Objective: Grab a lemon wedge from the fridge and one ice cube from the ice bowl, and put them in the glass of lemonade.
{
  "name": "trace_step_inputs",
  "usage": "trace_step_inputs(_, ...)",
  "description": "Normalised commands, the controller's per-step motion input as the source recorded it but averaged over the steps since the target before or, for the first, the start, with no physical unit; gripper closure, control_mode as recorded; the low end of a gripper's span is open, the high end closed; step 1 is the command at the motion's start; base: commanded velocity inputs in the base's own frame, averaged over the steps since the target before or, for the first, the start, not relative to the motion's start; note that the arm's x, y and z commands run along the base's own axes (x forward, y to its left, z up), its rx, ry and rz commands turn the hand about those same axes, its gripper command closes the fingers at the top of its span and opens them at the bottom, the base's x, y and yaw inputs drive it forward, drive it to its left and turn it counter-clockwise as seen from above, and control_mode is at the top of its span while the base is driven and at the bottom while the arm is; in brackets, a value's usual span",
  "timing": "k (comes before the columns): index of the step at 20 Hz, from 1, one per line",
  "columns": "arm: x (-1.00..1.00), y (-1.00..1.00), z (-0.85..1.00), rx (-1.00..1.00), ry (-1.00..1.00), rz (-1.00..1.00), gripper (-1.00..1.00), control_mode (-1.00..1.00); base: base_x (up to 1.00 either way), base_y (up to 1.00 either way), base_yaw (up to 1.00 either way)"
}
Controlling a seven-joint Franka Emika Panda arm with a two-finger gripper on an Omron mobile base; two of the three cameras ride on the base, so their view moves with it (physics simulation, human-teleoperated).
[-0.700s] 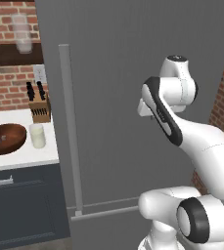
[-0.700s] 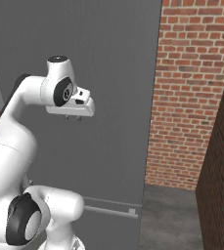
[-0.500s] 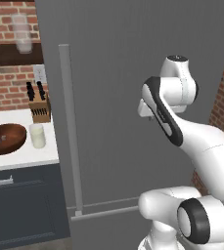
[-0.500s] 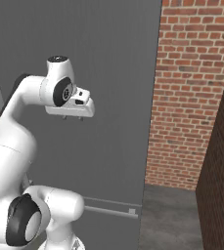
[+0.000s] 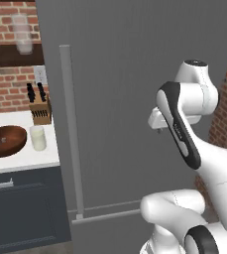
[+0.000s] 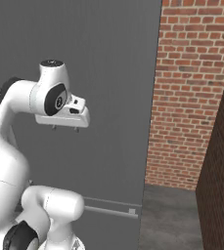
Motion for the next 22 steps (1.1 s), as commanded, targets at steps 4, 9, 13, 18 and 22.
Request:
trace_step_inputs(4, -0.65, 0.01, -0.03, 0.01, 0.00, 0.02, -1.00, -1.00, 0.00, 0.00, 0.00)
trace_step_inputs(9, -0.36, 0.15, 0.00, 0.00, 0.00, 0.00, -1.00, -1.00, 0.00, 0.00, 0.00)
trace_step_inputs(13, -0.20, 0.00, 0.00, 0.00, 0.00, 0.00, -1.00, -1.00, 0.00, 0.00, 0.00)
trace_step_inputs(18, -0.20, 0.24, 0.00, 0.00, 0.00, 0.00, -1.00, -1.00, 0.00, 0.00, 0.00)
trace_step_inputs(22, 0.00, 0.00, 0.00, 0.00, 0.00, 0.00, -1.00, 1.00, -0.37, 0.50, 0.00)
